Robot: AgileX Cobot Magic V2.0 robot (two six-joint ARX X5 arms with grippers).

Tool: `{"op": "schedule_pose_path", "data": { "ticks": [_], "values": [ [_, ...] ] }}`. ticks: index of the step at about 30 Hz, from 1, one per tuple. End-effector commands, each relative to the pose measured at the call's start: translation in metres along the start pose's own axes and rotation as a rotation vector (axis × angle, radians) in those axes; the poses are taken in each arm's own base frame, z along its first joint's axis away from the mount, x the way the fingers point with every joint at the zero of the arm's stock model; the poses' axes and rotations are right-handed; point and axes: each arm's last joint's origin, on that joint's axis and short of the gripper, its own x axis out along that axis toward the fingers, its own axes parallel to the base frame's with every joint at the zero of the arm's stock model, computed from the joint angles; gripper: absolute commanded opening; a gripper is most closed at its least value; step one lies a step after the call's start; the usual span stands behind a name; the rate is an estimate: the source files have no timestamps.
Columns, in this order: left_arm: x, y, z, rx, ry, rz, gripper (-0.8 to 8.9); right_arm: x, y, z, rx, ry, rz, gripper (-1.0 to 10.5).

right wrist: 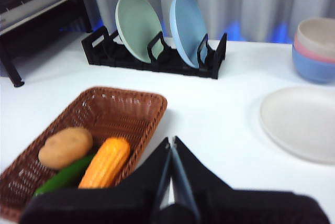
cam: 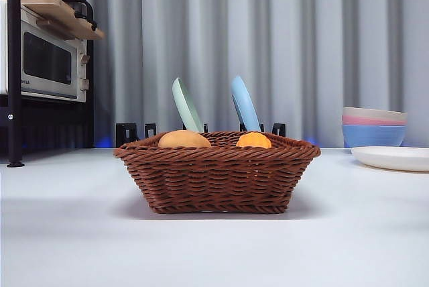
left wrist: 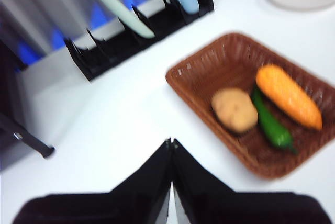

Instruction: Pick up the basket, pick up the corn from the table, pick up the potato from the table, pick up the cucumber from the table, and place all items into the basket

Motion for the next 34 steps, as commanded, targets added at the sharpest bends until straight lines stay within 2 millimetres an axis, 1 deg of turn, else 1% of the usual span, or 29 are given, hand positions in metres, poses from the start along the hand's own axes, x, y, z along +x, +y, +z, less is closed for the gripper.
{"op": "schedule_pose_path", "data": {
  "ticks": [1,3,5,8,17,19,20,22,25,26,28,29,31,34],
  "values": [
    [0.008,-0.006,-0.024,-0.021,0.007,-0.010,-0.08,-0.002,0.000,-0.005,0.064,0.002,-0.001,-0.2],
    [0.008,-0.006,-0.032,-0.094,0.045,-0.020,-0.03,-0.002,0.000,-0.006,0.197,0.014,-0.001,-0.1],
    [0.007,-0.007,-0.035,-0.112,0.083,-0.021,-0.03,-0.002,0.000,-0.006,0.260,0.019,-0.001,0.0],
    [0.009,-0.007,-0.037,-0.102,0.112,-0.021,-0.03,-0.001,0.000,-0.007,0.260,0.023,-0.002,0.0],
    [0.012,-0.008,-0.037,-0.098,0.124,-0.021,-0.03,-0.001,0.000,-0.007,0.260,0.023,-0.002,0.0],
    [0.012,-0.008,-0.038,-0.048,0.130,-0.017,-0.03,-0.001,0.000,-0.007,0.260,0.024,-0.002,0.0],
    [0.010,-0.007,-0.038,-0.028,0.119,-0.010,-0.03,-0.001,0.000,-0.007,0.260,0.023,-0.002,0.0],
    [0.003,-0.002,-0.039,-0.054,0.069,0.009,-0.03,-0.001,0.000,-0.007,0.260,0.028,-0.003,0.0],
    [-0.003,0.005,-0.042,-0.103,-0.106,0.066,-0.03,-0.001,0.000,-0.008,0.260,0.041,-0.005,0.0],
    [-0.003,0.008,-0.046,-0.136,-0.187,0.088,-0.03,-0.001,0.000,-0.009,0.261,0.046,-0.005,0.0],
    [0.000,0.011,-0.056,-0.181,-0.287,0.118,-0.03,-0.001,0.000,-0.009,0.261,0.045,-0.005,0.0],
    [0.004,0.012,-0.066,-0.200,-0.334,0.134,-0.03,-0.001,0.000,-0.009,0.261,0.045,-0.006,0.0],
    [0.014,0.013,-0.086,-0.216,-0.369,0.162,-0.03,-0.001,0.000,-0.009,0.261,0.045,-0.005,0.0],
    [0.031,0.012,-0.117,-0.228,-0.363,0.191,-0.03,-0.001,0.000,-0.009,0.261,0.045,-0.005,0.0]
  ]
}}
